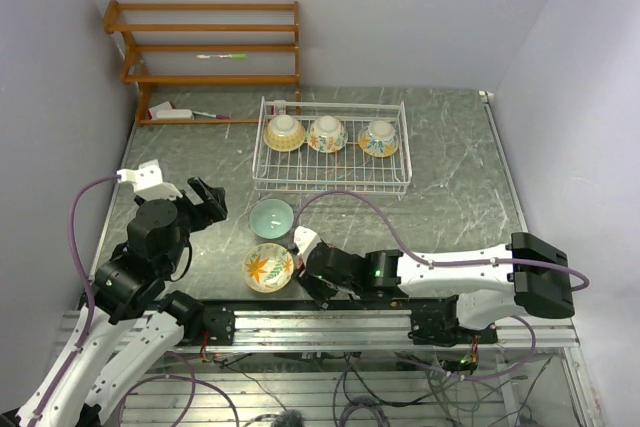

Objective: Load the bowls into the dish rack

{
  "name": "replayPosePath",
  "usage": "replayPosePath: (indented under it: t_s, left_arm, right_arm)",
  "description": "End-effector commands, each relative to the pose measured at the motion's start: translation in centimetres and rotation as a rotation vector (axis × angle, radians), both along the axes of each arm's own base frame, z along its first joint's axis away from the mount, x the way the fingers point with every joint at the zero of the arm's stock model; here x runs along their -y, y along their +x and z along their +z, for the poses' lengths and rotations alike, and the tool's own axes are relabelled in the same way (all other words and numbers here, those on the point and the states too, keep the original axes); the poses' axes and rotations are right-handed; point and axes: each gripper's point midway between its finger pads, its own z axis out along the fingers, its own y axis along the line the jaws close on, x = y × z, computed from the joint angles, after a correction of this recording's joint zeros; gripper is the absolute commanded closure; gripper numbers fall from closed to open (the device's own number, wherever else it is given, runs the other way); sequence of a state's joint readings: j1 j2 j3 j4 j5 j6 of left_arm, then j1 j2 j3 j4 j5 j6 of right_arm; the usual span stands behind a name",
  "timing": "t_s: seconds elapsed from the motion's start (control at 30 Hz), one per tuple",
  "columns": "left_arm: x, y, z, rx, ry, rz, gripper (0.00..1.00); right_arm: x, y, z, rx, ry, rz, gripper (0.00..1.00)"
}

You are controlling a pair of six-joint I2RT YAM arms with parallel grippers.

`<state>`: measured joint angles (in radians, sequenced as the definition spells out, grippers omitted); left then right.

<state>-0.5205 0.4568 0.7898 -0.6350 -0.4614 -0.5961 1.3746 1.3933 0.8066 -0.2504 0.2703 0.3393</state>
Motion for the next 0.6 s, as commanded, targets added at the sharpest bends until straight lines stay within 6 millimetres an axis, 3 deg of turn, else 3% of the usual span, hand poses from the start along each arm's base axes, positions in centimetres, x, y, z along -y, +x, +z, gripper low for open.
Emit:
replayPosePath:
  t_s: [0.0,0.13,0.23,0.57]
  left_arm:
    - [-0.4,-0.1,0.5,0.012,-0.01,0.023,0.05]
    - [-0.3,0.0,0.4,0.008,-0.009,0.019,0.05]
    - [-0.3,0.0,0.3,0.006,-0.006,0.021,0.05]
    - [-0.5,0.0,0.4,0.01,-0.006,0.026,0.04]
  right_arm:
    - [-1.3,-1.1,0.4,-0.027,0.081,0.045,0.44]
    - [-0.9,-1.1,-1.1,-0.029,0.035,0.042,0.45]
    - [-0.8,-1.0,-2.0,-0.028,0.007,0.039,0.54]
    - [-0.5,-0.3,-2.6,0.016,-0.051,0.0,0.68]
